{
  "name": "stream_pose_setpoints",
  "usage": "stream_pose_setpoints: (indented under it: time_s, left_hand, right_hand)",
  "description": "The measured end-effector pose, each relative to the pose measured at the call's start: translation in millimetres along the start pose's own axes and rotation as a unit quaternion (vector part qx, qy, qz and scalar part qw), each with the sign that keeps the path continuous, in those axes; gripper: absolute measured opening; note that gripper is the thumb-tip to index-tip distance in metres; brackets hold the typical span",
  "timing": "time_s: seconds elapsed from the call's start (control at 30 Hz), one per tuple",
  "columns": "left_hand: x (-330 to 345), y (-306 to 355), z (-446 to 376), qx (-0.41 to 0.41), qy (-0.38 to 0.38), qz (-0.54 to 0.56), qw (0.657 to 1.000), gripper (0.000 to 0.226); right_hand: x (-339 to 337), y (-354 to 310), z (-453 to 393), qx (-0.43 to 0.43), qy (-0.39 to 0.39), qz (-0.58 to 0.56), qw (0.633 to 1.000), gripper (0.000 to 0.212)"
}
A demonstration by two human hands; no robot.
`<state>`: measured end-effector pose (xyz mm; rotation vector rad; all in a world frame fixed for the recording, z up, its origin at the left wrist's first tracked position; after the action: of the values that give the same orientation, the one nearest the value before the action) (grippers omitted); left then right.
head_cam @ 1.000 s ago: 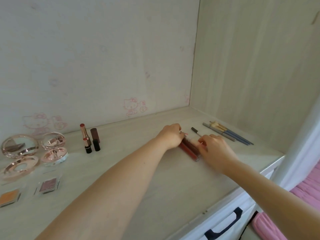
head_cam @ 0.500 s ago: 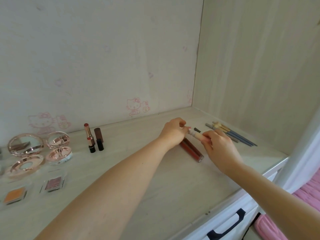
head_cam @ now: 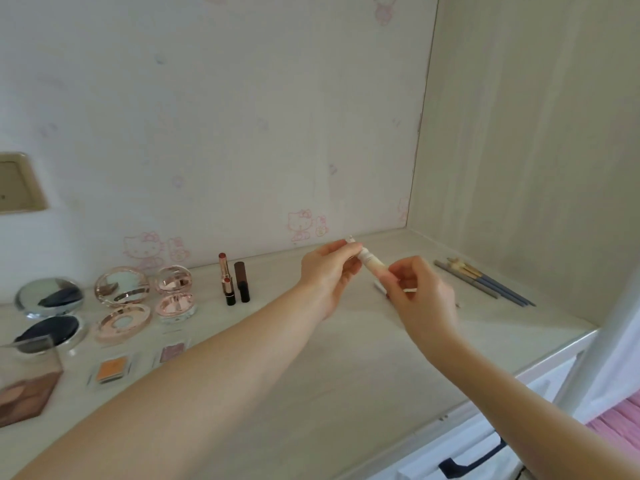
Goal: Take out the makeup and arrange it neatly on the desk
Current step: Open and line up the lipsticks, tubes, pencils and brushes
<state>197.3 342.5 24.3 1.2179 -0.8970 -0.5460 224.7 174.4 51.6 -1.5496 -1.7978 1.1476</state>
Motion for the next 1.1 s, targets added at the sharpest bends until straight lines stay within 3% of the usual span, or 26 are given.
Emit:
stream_pose_setpoints:
  time_s: [0.23, 0.37, 0.6, 0.9, 1.0, 1.1]
  left_hand:
    - [-60.1, 22.6, 37.5, 0.013, -0.027, 0.002, 1.000, 0.033]
    - [-95.7, 31.3, 65.9, 0.026, -0.041, -0.032, 0.998, 0.042]
    - [-171.9, 48.8, 122.7, 0.068, 0.014, -0.030, 0.997, 0.039]
    - [-257.0, 59.6, 168.5, 0.090, 0.086, -0.096, 0.988, 0.040]
    - [-278.7, 63.4, 179.9, 0.120, 0.127, -0.172, 0.970, 0.031]
    - [-289.4, 73.4, 189.9, 0.191, 0.163, -0.290, 0.924, 0.022]
  right_hand:
    - [48.1, -29.2, 26.7, 0.027, -0.035, -0.074, 0.996, 0.013]
    - [85.5, -50.2, 47.3, 0.062, -0.062, -0.161, 0.983, 0.026]
    - [149.7, -78.2, 94.5, 0.081, -0.120, -0.231, 0.962, 0.026]
    - [223.4, -98.9, 150.8, 0.110, -0.256, -0.224, 0.934, 0.020]
    - [237.2, -94.2, 157.8, 0.119, -0.259, -0.222, 0.932, 0.012]
    - [245.0, -89.6, 154.6, 0.130, -0.242, -0.229, 0.934, 0.017]
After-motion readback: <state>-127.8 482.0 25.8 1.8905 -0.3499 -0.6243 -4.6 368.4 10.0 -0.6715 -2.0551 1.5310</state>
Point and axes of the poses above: each hand's wrist, its own z-axis away from the middle knuckle, its own x-axis out of the palm, y = z × x, the point moved 9 cm from there along -z, towards the middle knuckle, and after that the axes turned 14 degrees about -z, right-handed, at the moved point
